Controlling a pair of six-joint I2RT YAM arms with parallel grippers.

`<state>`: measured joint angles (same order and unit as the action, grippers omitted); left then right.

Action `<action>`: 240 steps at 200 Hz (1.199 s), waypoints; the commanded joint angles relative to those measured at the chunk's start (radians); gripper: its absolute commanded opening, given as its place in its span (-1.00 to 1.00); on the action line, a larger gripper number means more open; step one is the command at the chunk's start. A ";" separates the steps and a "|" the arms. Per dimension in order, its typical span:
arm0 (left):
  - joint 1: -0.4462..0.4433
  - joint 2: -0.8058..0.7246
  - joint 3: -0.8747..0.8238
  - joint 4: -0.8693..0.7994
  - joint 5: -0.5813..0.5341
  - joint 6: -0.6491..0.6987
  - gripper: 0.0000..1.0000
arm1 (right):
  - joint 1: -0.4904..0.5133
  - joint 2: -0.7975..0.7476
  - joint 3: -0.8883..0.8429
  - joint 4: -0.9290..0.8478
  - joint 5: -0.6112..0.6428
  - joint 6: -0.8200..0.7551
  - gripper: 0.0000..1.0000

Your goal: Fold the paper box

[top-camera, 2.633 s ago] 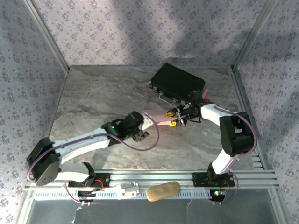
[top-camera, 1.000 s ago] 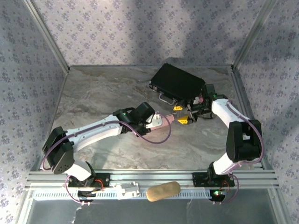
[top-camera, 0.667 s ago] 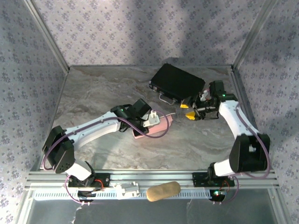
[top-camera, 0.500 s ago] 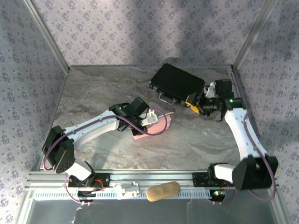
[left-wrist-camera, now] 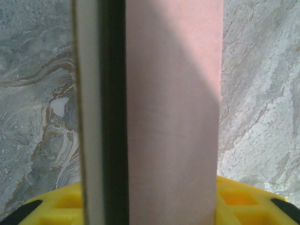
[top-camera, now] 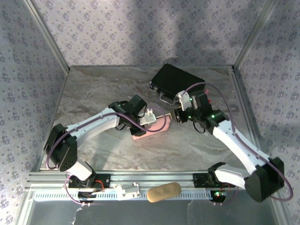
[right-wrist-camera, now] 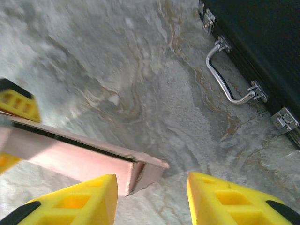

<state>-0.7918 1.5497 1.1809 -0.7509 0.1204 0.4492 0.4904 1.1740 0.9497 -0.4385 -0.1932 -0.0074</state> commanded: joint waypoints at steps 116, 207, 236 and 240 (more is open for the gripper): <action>0.021 0.032 0.061 -0.048 0.043 0.042 -0.10 | 0.075 0.172 0.105 -0.040 0.082 -0.146 0.18; 0.022 -0.001 0.046 -0.031 0.031 0.041 -0.10 | 0.075 0.232 0.141 -0.083 0.079 -0.146 -0.22; 0.026 0.000 0.051 -0.040 0.028 0.043 -0.12 | 0.067 0.210 0.167 -0.110 0.080 -0.149 -0.32; 0.027 0.000 0.051 -0.039 0.028 0.043 -0.12 | 0.067 0.211 0.172 -0.116 0.081 -0.150 -0.34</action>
<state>-0.7719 1.5726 1.2148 -0.7635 0.1352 0.4690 0.5671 1.4090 1.0843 -0.4896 -0.1299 -0.1478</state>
